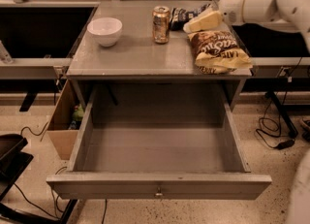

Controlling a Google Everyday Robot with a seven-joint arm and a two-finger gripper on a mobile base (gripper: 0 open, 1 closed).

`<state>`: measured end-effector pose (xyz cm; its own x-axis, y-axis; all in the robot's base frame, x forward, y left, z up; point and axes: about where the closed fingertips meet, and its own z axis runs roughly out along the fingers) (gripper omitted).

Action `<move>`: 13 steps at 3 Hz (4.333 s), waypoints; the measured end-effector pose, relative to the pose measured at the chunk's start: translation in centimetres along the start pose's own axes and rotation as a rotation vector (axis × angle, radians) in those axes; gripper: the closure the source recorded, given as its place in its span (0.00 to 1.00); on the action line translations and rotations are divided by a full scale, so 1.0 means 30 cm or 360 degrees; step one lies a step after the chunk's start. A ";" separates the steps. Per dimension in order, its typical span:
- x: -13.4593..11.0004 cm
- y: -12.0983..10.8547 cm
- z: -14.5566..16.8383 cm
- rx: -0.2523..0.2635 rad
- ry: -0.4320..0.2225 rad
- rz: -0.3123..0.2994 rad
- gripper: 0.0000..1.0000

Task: Place orange can into top drawer

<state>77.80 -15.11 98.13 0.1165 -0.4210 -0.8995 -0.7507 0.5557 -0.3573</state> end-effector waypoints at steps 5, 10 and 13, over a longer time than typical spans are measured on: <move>0.064 0.029 0.512 0.0038 -0.0131 0.0514 0.02; 0.036 0.038 0.530 0.0034 -0.0159 0.0486 1.00; -0.286 0.201 0.185 -0.0199 -0.0298 0.0152 1.00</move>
Offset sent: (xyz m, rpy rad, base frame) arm 0.1135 0.0525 -0.0411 0.2311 0.0118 -0.0750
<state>75.89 -4.17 102.30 0.1510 -0.2238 -0.9629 -0.8374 0.4887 -0.2449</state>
